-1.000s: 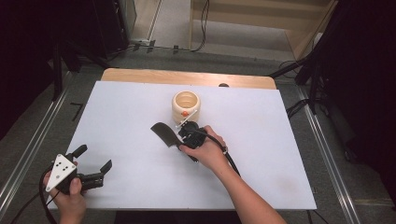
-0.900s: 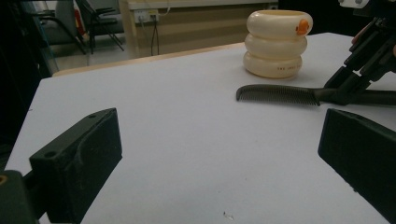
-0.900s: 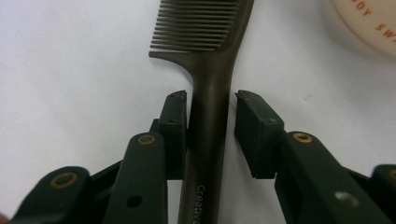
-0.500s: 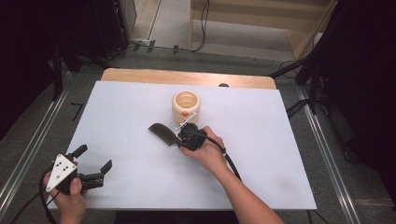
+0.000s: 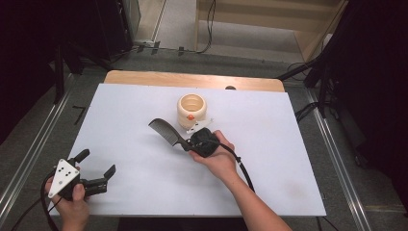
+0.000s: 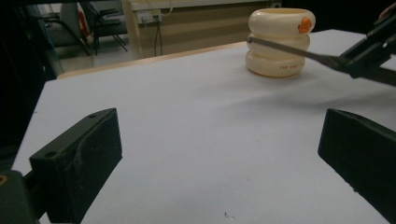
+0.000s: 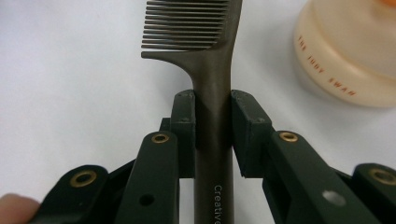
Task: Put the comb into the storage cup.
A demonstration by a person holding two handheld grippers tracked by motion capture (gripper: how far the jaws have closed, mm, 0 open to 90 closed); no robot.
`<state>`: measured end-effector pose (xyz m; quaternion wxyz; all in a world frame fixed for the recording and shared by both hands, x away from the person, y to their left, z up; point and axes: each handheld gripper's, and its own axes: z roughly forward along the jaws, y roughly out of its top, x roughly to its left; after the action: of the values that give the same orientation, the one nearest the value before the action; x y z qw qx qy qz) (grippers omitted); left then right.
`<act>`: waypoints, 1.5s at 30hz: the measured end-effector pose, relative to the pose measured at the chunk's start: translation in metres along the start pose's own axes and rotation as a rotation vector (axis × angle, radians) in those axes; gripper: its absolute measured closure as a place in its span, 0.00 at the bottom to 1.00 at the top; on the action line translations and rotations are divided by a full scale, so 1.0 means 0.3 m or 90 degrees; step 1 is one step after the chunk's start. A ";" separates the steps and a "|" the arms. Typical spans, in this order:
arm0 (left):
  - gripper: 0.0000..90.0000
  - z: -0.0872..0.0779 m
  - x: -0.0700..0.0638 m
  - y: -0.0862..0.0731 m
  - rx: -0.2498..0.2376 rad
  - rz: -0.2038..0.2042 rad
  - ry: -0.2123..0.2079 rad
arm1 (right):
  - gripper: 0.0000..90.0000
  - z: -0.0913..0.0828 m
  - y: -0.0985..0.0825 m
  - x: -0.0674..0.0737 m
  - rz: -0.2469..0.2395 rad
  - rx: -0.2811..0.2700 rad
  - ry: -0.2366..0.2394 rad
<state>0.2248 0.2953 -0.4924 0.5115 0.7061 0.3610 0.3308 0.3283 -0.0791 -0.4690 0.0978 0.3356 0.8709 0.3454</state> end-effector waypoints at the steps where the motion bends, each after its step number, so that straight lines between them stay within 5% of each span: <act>1: 0.03 0.000 0.000 0.000 0.000 0.000 0.000 | 0.79 -0.009 -0.002 -0.001 0.001 -0.010 0.001; 3: 0.03 0.007 -0.013 0.006 0.007 0.016 -0.004 | 0.79 -0.025 -0.009 -0.003 0.005 -0.027 0.007; 8: 0.03 0.006 -0.012 0.019 0.003 -0.004 -0.015 | 0.79 -0.059 -0.031 -0.009 0.008 -0.060 0.012; 13: 0.00 0.015 -0.039 0.037 0.006 0.015 -0.020 | 0.79 -0.089 -0.060 -0.015 0.006 -0.093 0.022; 23: 0.00 0.082 -0.120 0.105 0.011 -0.009 -0.104 | 0.79 -0.140 -0.122 -0.030 0.003 -0.155 0.011; 36: 0.00 0.181 -0.210 0.182 -0.004 -0.009 -0.166 | 0.79 -0.184 -0.206 -0.042 0.004 -0.195 0.000; 45: 0.00 0.261 -0.276 0.265 -0.019 -0.059 -0.227 | 0.79 -0.208 -0.259 -0.053 0.003 -0.250 -0.005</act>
<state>0.2607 0.1699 -0.4444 0.5925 0.7287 0.2915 0.1815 0.2750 -0.1645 -0.4755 0.1640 0.3139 0.7856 0.5073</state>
